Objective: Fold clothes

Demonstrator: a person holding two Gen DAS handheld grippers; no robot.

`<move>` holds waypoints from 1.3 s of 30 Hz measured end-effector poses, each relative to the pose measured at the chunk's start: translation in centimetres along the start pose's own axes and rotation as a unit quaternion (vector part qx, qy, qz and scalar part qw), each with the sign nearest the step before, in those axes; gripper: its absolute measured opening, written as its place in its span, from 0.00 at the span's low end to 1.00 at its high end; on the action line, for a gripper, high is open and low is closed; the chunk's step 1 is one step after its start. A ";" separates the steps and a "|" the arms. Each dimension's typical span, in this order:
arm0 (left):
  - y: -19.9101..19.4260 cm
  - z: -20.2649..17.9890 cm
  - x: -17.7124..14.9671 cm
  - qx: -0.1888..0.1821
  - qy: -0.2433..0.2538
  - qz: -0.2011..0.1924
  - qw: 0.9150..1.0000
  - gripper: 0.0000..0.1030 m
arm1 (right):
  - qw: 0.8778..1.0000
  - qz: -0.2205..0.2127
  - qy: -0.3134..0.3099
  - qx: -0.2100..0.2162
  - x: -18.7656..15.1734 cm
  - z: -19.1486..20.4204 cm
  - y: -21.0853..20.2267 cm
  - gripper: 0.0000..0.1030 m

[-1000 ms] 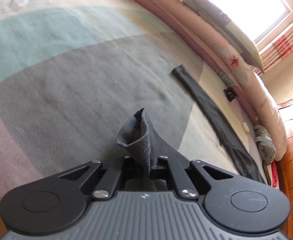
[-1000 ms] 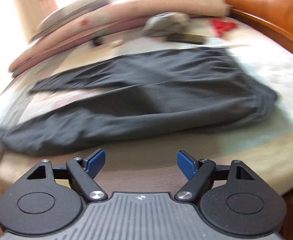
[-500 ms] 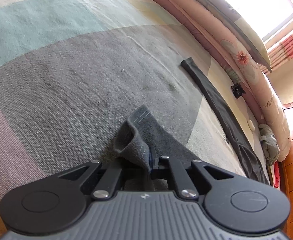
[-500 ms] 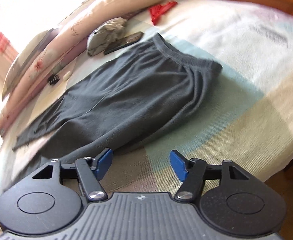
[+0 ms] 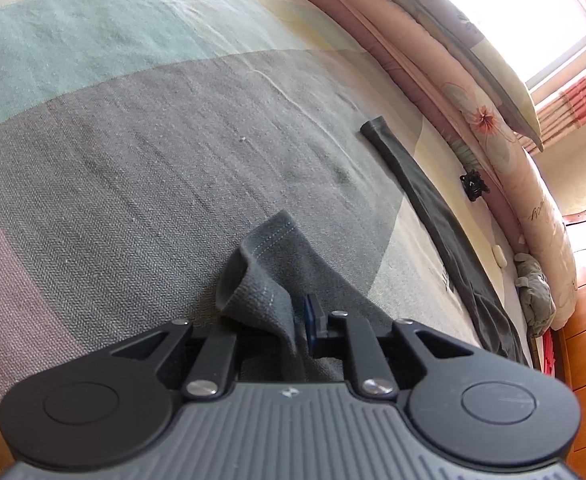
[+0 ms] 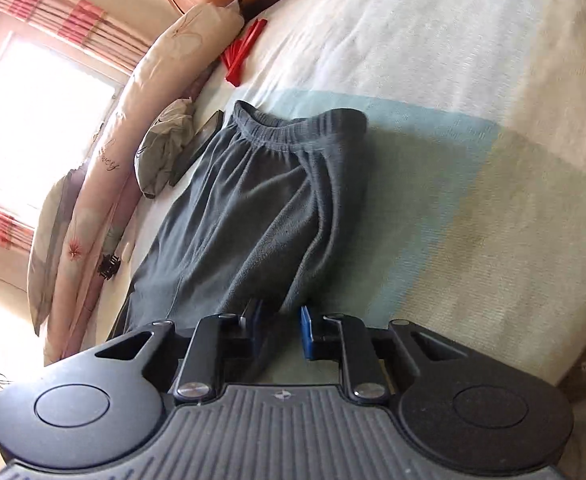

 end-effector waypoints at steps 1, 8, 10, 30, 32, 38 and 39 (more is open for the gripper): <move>0.0 0.0 0.0 0.001 0.000 -0.001 1.000 0.15 | 1.000 -0.004 -0.008 -0.004 -0.1 0.2 0.1 0.21; 0.1 -0.7 0.2 0.022 0.017 -0.003 1.000 0.08 | 0.998 -0.010 -0.047 -0.033 -0.1 0.5 -0.1 0.02; 0.0 -0.9 0.4 0.033 0.025 -0.005 0.999 0.05 | 0.998 -0.005 -0.051 -0.031 0.1 0.5 -0.6 0.03; -3.6 -2.1 2.8 -0.020 0.017 -0.030 0.999 0.03 | 0.998 0.016 -0.067 0.000 1.6 1.3 -3.6 0.07; -3.0 -1.8 2.1 -0.034 0.008 -0.011 0.999 0.04 | 0.997 0.034 -0.064 0.006 0.7 1.2 -2.9 0.13; -3.5 -1.3 0.6 -0.026 0.017 0.001 1.000 0.11 | 0.996 0.071 -0.057 0.017 -2.1 0.9 -1.7 0.26; -3.8 -1.3 0.4 -0.023 0.020 0.000 1.000 0.11 | 0.996 0.071 -0.056 0.018 -2.3 0.9 -1.7 0.27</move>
Point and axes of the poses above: each gripper's, at about its wrist camera, not at the fingertips, and y roughly the way its jaws point, z to its left, x to its top, the point moved 7 cm from there along y, roughly the way its jaws point
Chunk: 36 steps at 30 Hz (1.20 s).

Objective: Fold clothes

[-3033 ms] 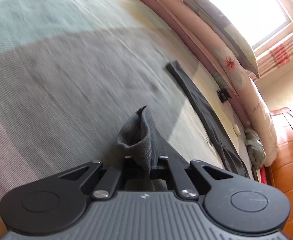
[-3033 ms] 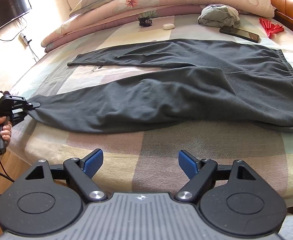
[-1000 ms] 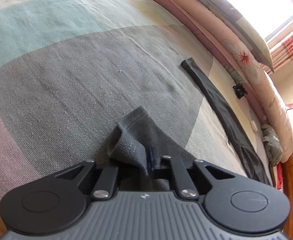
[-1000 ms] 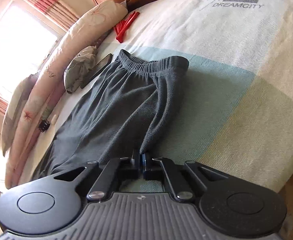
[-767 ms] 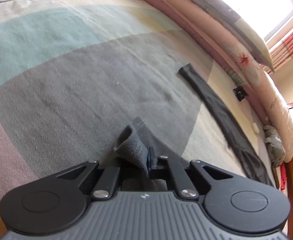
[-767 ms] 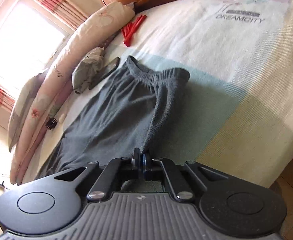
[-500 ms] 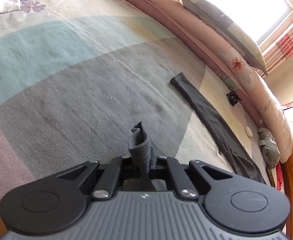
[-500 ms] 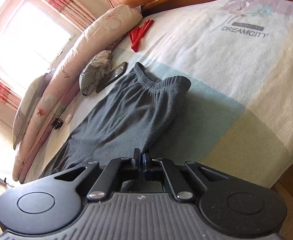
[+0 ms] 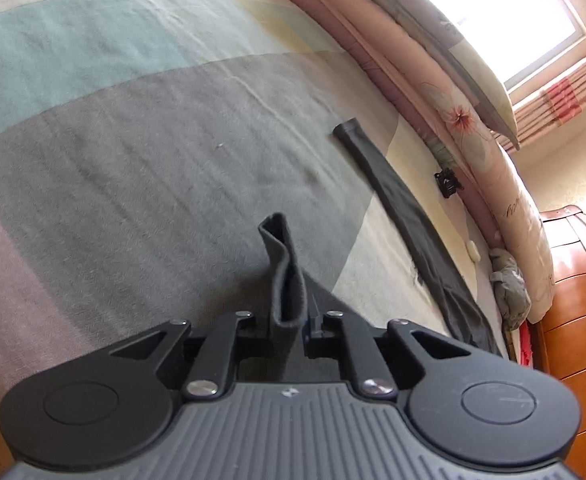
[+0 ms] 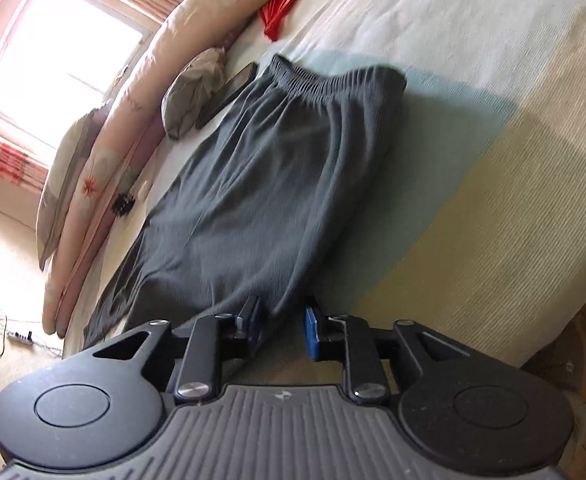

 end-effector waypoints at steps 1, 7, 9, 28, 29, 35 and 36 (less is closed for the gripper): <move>-0.3 0.1 -0.2 0.003 0.003 0.000 1.000 0.11 | 1.000 0.001 0.001 0.001 -0.2 0.1 0.0 0.27; -1.9 0.4 -1.1 0.021 0.022 -0.003 1.000 0.17 | 1.000 0.004 0.016 0.014 -0.9 0.6 0.6 0.35; -2.5 0.5 -1.4 0.027 0.029 -0.004 0.999 0.23 | 1.000 0.008 0.021 0.022 -1.2 1.0 1.1 0.36; 1.9 -13.8 -13.9 -0.080 0.267 0.136 0.951 0.37 | 0.987 0.084 -0.031 0.133 -6.9 8.4 7.0 0.43; 1.9 -13.9 -14.2 -0.081 0.272 0.140 0.949 0.37 | 0.986 0.087 -0.038 0.137 -7.1 8.8 7.3 0.43; 1.9 -14.4 -15.5 -0.077 0.298 0.150 0.939 0.39 | 0.976 0.127 -0.096 0.152 -8.9 11.4 7.9 0.46; 1.8 -14.4 -15.6 -0.075 0.304 0.150 0.938 0.40 | 0.971 0.142 -0.107 0.159 -9.5 11.8 7.7 0.46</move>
Point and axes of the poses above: each gripper's, at about its wrist camera, not at the fingertips, and y roughly the way its jaws point, z to its left, x to its top, the point moved 7 cm from there along y, roughly the way its jaws point
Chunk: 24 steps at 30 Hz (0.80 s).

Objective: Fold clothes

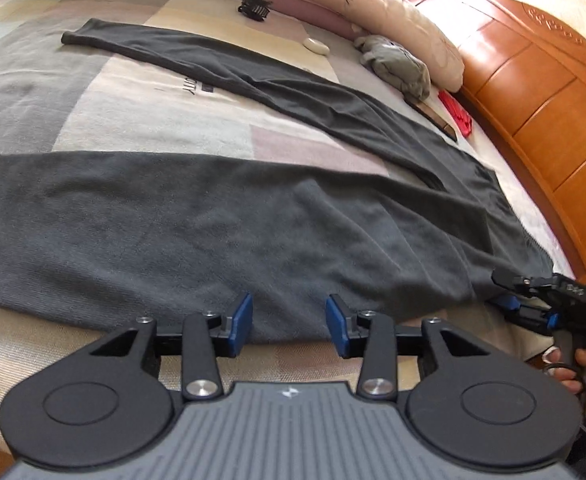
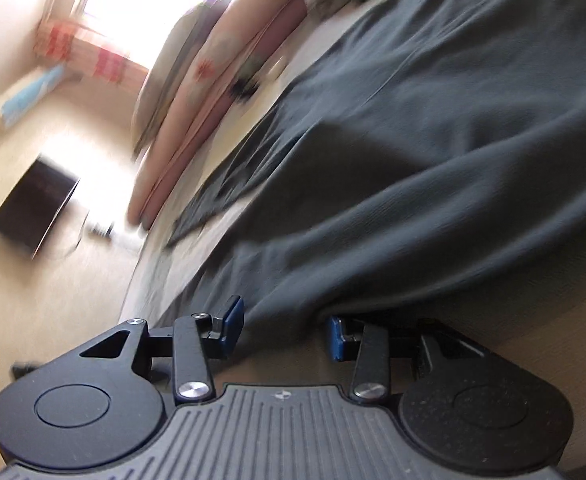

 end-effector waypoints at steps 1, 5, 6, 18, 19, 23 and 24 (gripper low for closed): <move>0.0 -0.1 -0.1 0.002 0.005 0.001 1.000 0.40 | 1.000 0.013 -0.017 0.002 -0.5 0.5 0.0 0.46; -0.1 -0.6 -0.4 0.006 0.027 0.002 1.000 0.43 | 0.999 0.019 -0.030 -0.019 -1.3 0.9 -0.8 0.46; -0.1 -0.8 -0.5 0.007 0.036 0.003 0.999 0.45 | 0.999 0.018 -0.030 -0.026 -1.4 0.9 -1.1 0.46; 0.9 -7.2 -2.6 -0.011 0.226 0.012 0.974 0.48 | 0.979 0.029 -0.174 -0.107 -1.9 3.7 -1.3 0.46; 1.1 -8.0 -2.6 -0.026 0.238 0.011 0.971 0.48 | 0.975 0.032 -0.190 -0.109 -1.9 4.1 -1.0 0.44; 2.0 -10.7 -2.4 -0.067 0.268 0.005 0.961 0.48 | 0.959 0.047 -0.256 -0.115 -1.9 5.5 0.4 0.29; 2.3 -11.3 -2.2 -0.075 0.272 0.004 0.959 0.48 | 0.954 0.051 -0.273 -0.116 -2.0 5.9 0.7 0.28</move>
Point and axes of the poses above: each gripper's, at about its wrist camera, not at the fingertips, and y roughly the way its jaws point, z to its left, x to its top, the point moved 7 cm from there along y, roughly the way its jaws point
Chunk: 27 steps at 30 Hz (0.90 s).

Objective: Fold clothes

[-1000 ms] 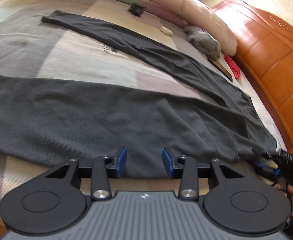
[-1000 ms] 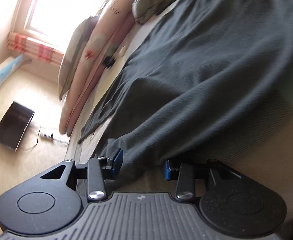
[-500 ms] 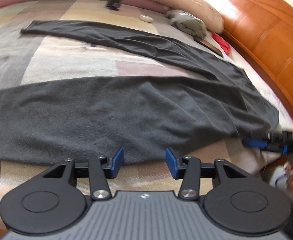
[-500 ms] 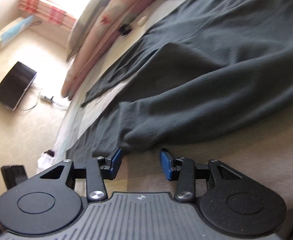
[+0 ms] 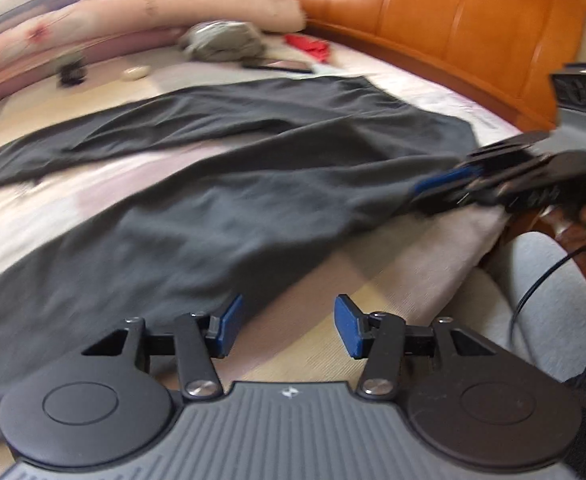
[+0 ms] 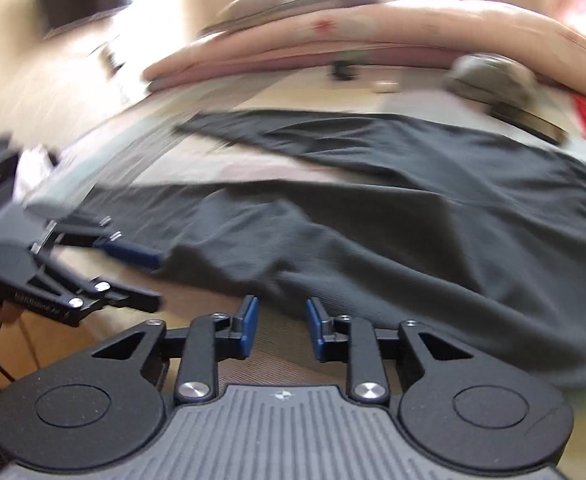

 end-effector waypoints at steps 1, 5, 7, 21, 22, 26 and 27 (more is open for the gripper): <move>0.3 0.0 0.3 -0.005 -0.001 -0.002 1.000 0.48 | 1.000 0.002 -0.017 -0.002 0.2 0.4 0.2 0.28; 1.6 0.5 1.2 -0.018 -0.015 -0.007 1.000 0.48 | 0.996 0.011 -0.086 -0.009 1.2 1.8 1.2 0.26; 2.3 1.1 1.6 -0.026 -0.031 -0.008 0.999 0.48 | 0.995 0.015 -0.095 -0.010 1.7 1.9 2.0 0.26; 5.2 5.1 3.2 -0.063 -0.128 -0.009 0.990 0.52 | 0.988 0.037 -0.151 -0.001 2.3 2.1 3.4 0.24; 5.2 5.2 3.3 -0.064 -0.131 -0.011 0.989 0.52 | 0.985 0.037 -0.169 0.003 2.1 2.7 3.1 0.24; 5.5 5.5 3.7 -0.064 -0.142 -0.012 0.988 0.52 | 0.970 0.038 -0.240 0.017 1.2 4.9 1.8 0.24; 5.4 5.4 3.8 -0.060 -0.138 -0.012 0.989 0.52 | 0.966 0.039 -0.256 0.020 0.9 5.4 1.5 0.24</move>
Point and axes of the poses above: each gripper's, at about its wrist camera, not at the fingertips, and y roughly the way its jaws point, z to its left, x to its top, the point moved 7 cm from there along y, roughly the way its jaws point
